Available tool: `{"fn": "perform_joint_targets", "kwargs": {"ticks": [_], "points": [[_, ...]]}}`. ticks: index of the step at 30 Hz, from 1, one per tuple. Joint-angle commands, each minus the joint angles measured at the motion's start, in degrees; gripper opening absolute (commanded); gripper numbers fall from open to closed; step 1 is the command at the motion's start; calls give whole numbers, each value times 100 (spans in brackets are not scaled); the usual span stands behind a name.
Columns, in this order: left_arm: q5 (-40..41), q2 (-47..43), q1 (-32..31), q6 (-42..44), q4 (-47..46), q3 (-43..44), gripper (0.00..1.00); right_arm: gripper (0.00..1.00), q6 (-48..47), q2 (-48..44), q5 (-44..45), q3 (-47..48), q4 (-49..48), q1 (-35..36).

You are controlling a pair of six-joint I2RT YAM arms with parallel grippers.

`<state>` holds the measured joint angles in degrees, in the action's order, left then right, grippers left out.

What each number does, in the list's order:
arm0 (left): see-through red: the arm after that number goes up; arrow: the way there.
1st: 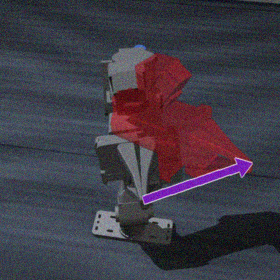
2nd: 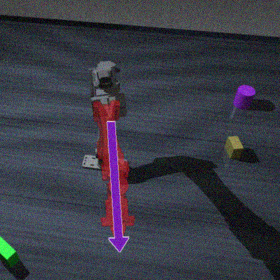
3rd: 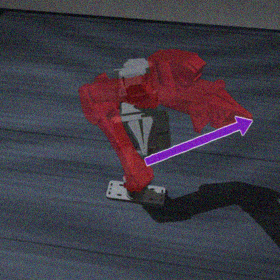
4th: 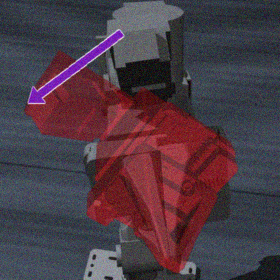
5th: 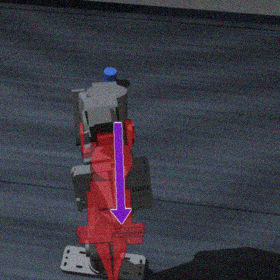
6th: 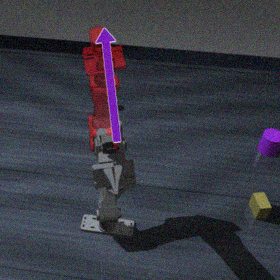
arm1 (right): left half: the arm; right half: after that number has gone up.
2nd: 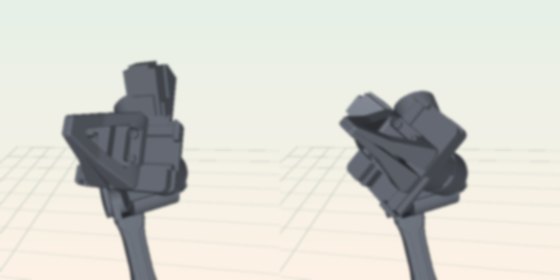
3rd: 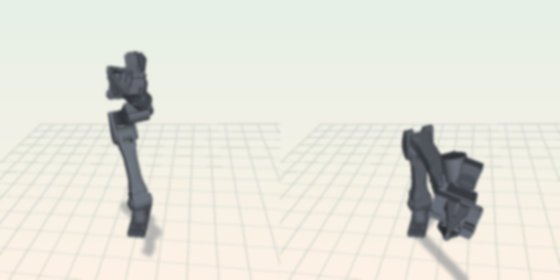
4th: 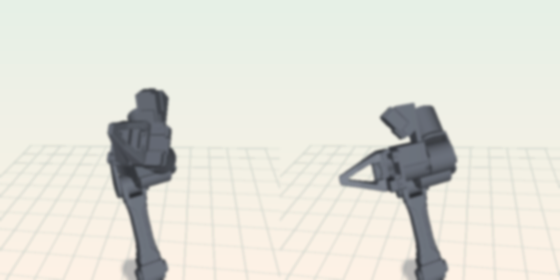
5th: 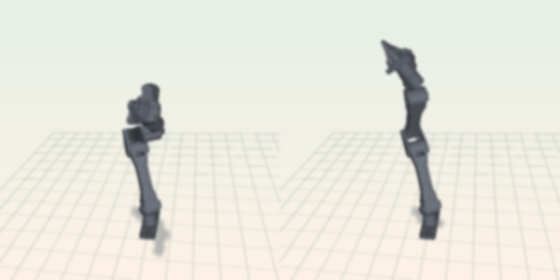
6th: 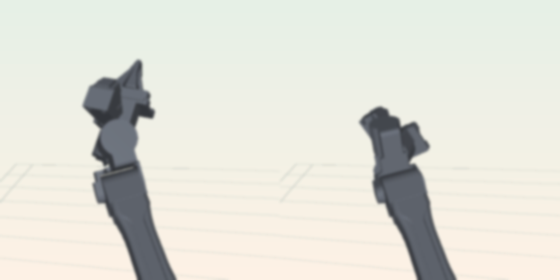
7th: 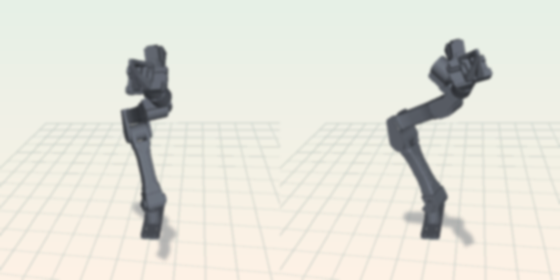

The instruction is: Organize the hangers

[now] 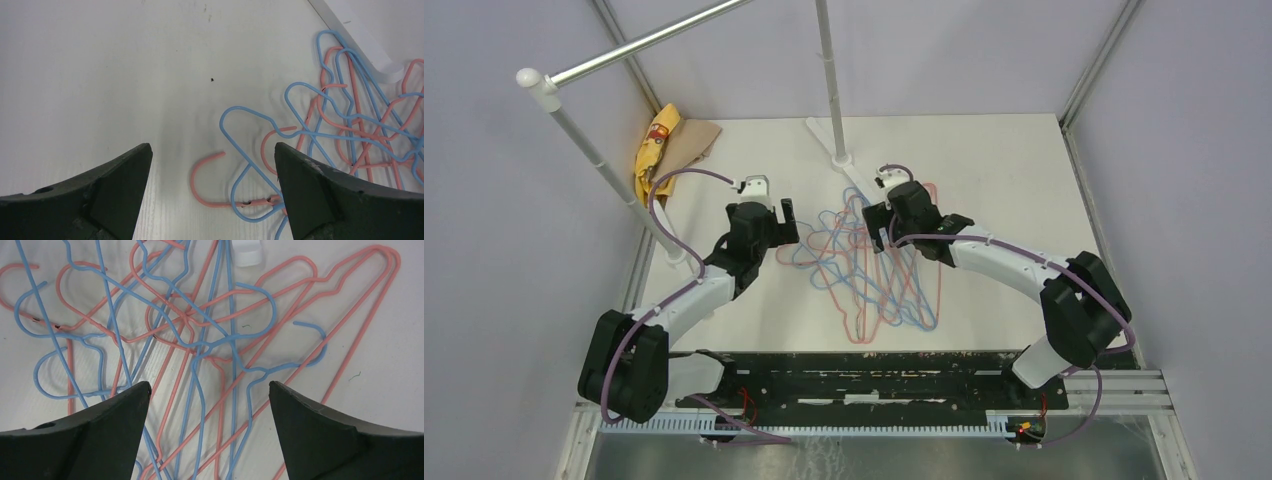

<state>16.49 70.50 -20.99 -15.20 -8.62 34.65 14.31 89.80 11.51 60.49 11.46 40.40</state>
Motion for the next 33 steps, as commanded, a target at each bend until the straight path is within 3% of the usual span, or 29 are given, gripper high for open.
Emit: {"fn": "perform_joint_targets", "kwargs": {"ticks": [1,2,5,6,7,13,20,33], "points": [[114,50,-7,-68,-135,74,99,90,152,-217,-88,-307,-444,18],[100,58,-9,-77,-125,83,99,81,218,-236,-119,-429,-596,16],[41,45,-9,-113,-52,111,99,42,427,-255,-201,-730,-956,20],[27,37,-10,-114,-25,112,99,33,456,-235,-240,-784,-986,14],[23,27,-6,-120,-6,106,99,29,481,-202,-265,-806,-974,18],[-5,-57,-10,-193,10,63,99,34,599,-82,-790,-946,-920,19],[-5,-38,-7,-203,27,60,99,52,624,-357,-725,-1372,-913,14],[50,97,-11,-264,79,66,99,52,771,-431,-773,-1834,-909,19]]}}
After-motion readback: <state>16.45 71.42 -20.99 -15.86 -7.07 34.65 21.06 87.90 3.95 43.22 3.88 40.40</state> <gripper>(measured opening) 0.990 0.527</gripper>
